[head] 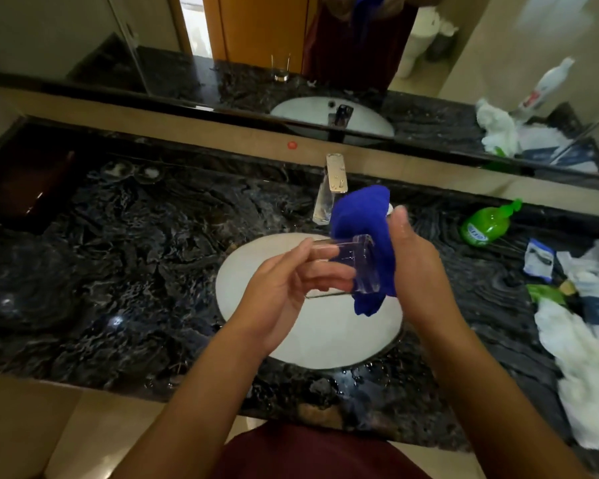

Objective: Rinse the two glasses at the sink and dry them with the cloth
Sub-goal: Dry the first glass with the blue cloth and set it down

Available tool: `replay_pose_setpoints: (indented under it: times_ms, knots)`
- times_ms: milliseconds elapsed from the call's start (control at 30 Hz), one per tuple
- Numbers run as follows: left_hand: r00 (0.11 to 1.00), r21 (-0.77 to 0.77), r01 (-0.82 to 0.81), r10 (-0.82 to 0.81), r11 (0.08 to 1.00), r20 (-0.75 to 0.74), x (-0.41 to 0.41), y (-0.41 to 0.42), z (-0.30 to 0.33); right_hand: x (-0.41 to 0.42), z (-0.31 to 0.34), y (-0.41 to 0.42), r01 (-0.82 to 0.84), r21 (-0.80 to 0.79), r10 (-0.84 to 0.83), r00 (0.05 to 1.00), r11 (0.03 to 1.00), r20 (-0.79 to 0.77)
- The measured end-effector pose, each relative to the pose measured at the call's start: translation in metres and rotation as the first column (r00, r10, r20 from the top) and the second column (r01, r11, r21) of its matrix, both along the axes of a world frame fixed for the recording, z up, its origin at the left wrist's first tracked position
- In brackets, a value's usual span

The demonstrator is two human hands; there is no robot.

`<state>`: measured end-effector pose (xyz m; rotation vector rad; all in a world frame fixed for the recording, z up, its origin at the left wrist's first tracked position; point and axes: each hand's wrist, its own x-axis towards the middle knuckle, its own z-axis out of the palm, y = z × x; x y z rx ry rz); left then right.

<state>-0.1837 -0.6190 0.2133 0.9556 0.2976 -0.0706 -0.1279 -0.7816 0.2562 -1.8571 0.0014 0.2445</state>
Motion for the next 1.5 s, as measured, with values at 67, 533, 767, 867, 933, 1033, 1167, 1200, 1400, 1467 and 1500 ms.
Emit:
replay_pose_setpoints:
  times_ms: [67, 533, 767, 867, 933, 1033, 1167, 1200, 1400, 1467, 1500]
  knots:
    - [0.999, -0.056, -0.041, 0.041, 0.998, -0.016, 0.001, -0.006, 0.002, 0.002, 0.001, -0.001, 0.084, 0.153, -0.075, 0.995, 0.985, -0.065]
    - [0.992, -0.190, -0.122, 0.112, 0.974, -0.065, -0.019, -0.005, 0.036, -0.038, 0.004, 0.022, -0.057, 0.142, -0.032, 0.831, 0.988, 0.556]
    - [0.986, -0.063, -0.165, 0.165, 0.984, -0.008, -0.031, 0.003, 0.038, -0.026, 0.017, 0.033, -0.233, -0.019, 0.229, 0.931, 0.972, 0.283]
    - [0.985, -0.049, -0.168, 0.170, 0.985, 0.040, -0.028, 0.010, 0.039, -0.023, 0.025, 0.039, -0.309, -0.049, 0.312, 0.921, 0.950, 0.234]
    - [0.984, -0.061, -0.160, 0.164, 0.985, 0.070, -0.026, 0.017, 0.044, -0.024, 0.031, 0.041, -0.350, 0.013, 0.339, 0.916, 0.937, 0.214]
    - [0.986, -0.097, -0.113, 0.124, 0.989, 0.112, -0.024, 0.020, 0.055, -0.024, 0.044, 0.043, -0.321, 0.232, 0.279, 0.940, 0.918, 0.198]
    - [0.996, -0.338, -0.064, 0.080, 0.939, 0.032, -0.020, 0.012, 0.062, -0.009, 0.050, 0.043, -0.385, 0.585, 0.426, 0.902, 0.714, 0.073]
    - [0.996, -0.372, -0.078, 0.090, 0.925, 0.013, -0.019, 0.011, 0.061, -0.007, 0.050, 0.045, -0.390, 0.650, 0.469, 0.881, 0.652, 0.058]
    - [0.982, -0.402, -0.159, 0.188, 0.902, 0.033, -0.014, 0.009, 0.054, -0.011, 0.027, 0.072, 0.032, 0.886, 0.209, 0.967, 0.463, -0.143]
    - [0.962, -0.314, -0.241, 0.268, 0.918, 0.047, -0.012, 0.007, 0.053, -0.016, 0.022, 0.080, 0.129, 0.896, 0.164, 0.962, 0.425, -0.217]
    - [0.951, -0.253, -0.278, 0.302, 0.927, 0.061, -0.012, 0.006, 0.052, -0.016, 0.020, 0.081, 0.157, 0.895, 0.162, 0.956, 0.418, -0.243]
